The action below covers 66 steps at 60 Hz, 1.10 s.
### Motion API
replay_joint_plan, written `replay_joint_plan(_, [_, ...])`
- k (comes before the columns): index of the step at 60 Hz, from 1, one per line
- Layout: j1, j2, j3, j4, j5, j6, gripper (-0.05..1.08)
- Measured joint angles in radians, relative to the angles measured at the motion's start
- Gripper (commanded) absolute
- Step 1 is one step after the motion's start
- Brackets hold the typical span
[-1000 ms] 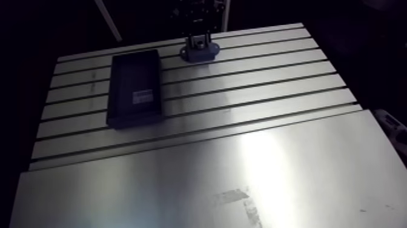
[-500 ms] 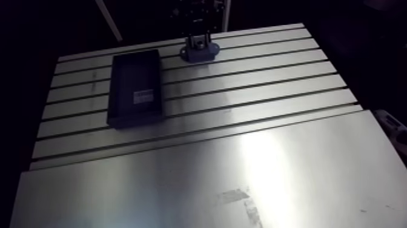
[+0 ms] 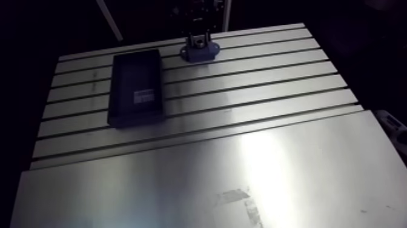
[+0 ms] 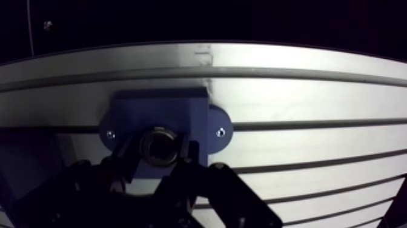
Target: Pick up the bearing and press it into the housing until flush.
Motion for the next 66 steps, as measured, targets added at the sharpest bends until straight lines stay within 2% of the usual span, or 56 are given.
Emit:
replay_joint_plan(32, [-0.001, 0.001, 0.003, -0.004, -0.001, -0.002, 0.64])
replay_joint_plan(33, [-0.001, 0.001, 0.003, -0.004, -0.001, -0.002, 0.51])
replay_joint_plan(34, [-0.001, 0.001, 0.004, -0.004, -0.001, -0.002, 0.51])
replay_joint_plan(35, [-0.001, 0.001, 0.004, -0.004, -0.001, -0.002, 0.26])
replay_joint_plan(36, [-0.001, 0.001, 0.004, -0.004, -0.002, -0.002, 0.26])
replay_joint_plan(37, [-0.001, 0.001, 0.004, -0.004, -0.001, -0.002, 0.04])
replay_joint_plan(39, [-0.001, 0.001, 0.004, -0.004, -0.002, -0.002, 0.01])
replay_joint_plan(62, [-0.007, -0.008, -0.001, -0.004, 0.000, 0.001, 0.02])
replay_joint_plan(63, [-0.007, -0.009, -0.002, -0.003, 0.001, 0.001, 0.07])
replay_joint_plan(66, [-0.007, -0.011, -0.007, 0.000, 0.002, 0.001, 0.12])
